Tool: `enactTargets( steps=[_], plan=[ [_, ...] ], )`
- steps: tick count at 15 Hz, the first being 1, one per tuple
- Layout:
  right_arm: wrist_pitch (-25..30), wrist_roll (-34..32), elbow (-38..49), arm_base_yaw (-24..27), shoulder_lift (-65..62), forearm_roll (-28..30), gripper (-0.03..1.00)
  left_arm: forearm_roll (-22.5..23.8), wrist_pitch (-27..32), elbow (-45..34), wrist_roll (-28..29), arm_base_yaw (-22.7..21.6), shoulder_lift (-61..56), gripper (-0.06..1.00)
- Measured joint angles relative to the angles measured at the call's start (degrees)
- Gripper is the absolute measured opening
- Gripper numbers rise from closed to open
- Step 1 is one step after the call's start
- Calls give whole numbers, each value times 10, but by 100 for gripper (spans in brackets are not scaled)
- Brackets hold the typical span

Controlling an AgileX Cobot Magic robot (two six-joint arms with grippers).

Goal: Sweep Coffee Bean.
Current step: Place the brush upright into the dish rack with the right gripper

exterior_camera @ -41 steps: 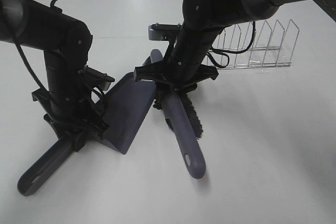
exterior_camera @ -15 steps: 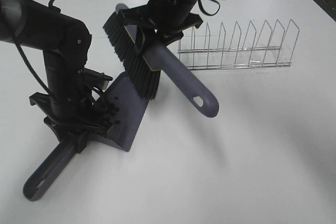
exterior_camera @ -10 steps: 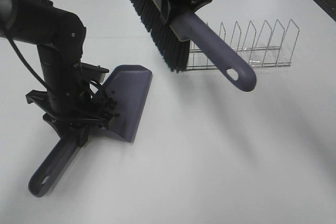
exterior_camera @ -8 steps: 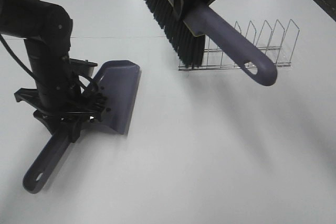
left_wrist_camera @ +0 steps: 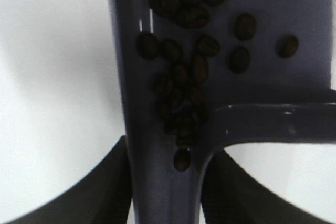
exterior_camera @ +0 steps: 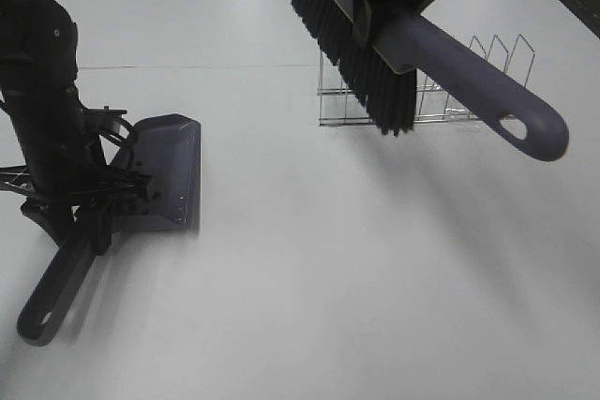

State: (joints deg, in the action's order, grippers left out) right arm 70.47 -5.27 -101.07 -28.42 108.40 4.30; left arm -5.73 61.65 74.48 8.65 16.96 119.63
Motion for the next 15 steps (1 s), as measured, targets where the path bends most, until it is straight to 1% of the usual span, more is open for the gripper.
enactTargets(
  steps=[2, 3, 6, 7, 8, 9, 12, 15],
  plan=[
    [-1, -10, 55, 10, -32, 5, 31, -2, -9, 0, 0, 0, 0, 34],
    [-1, -17, 97, 25, -54, 5, 31, -2, -13, 0, 0, 0, 0, 34],
    [-28, -29, 230, 104, -116, -2, 31, -9, -29, 0, 0, -2, 0, 34],
    [-28, -29, 258, 124, -123, -2, 31, -12, -37, 0, 0, -2, 0, 34],
    [-29, -29, 270, 131, -124, -2, 31, -15, -40, 0, 1, -2, 0, 34],
    [-49, -30, 299, 144, -124, 1, 31, -27, -46, 0, 1, -2, 0, 34],
    [-105, -42, 300, 144, -116, 3, 31, -28, -50, 0, 0, -2, 0, 34],
    [-113, -43, 283, 148, -68, 5, 31, -28, -51, 0, -1, -2, 0, 34]
  ],
)
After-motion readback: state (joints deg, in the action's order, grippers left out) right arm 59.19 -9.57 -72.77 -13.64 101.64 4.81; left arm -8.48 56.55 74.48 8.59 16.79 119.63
